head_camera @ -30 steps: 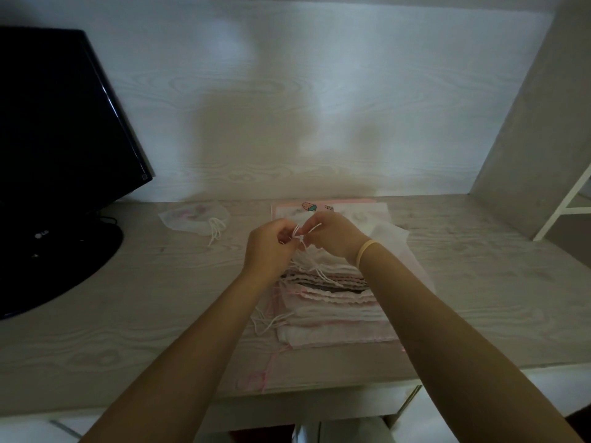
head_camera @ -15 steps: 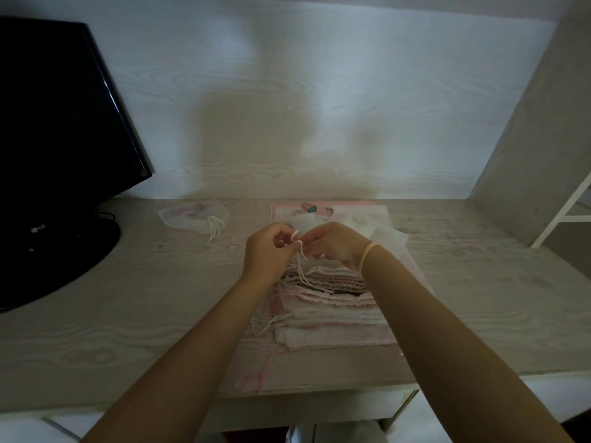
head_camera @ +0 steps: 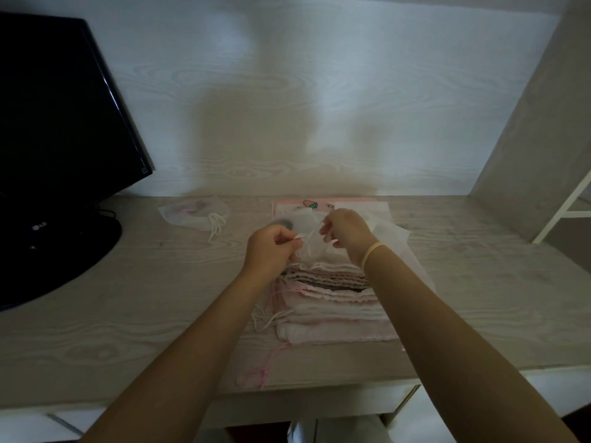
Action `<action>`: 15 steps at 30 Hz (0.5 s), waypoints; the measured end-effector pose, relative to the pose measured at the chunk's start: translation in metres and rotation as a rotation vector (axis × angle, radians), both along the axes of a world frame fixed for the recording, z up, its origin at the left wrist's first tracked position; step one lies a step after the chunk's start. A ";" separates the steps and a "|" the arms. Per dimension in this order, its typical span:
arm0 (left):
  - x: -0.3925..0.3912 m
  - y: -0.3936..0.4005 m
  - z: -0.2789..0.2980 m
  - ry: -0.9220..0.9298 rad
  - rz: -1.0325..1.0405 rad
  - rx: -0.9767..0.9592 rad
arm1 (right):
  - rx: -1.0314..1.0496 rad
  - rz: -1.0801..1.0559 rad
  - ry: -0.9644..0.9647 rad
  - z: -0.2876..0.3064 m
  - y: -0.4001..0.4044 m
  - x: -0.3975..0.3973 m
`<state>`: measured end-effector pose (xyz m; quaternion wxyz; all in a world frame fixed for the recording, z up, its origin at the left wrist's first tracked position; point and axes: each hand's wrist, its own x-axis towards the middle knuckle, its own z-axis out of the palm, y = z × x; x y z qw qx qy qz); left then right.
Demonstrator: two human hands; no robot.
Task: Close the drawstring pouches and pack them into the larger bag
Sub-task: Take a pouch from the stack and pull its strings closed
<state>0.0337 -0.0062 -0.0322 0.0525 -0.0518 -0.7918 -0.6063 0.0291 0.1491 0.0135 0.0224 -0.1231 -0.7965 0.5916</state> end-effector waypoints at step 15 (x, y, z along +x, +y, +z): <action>-0.007 0.020 0.007 -0.089 -0.060 -0.066 | -0.804 0.150 0.005 -0.004 0.013 0.010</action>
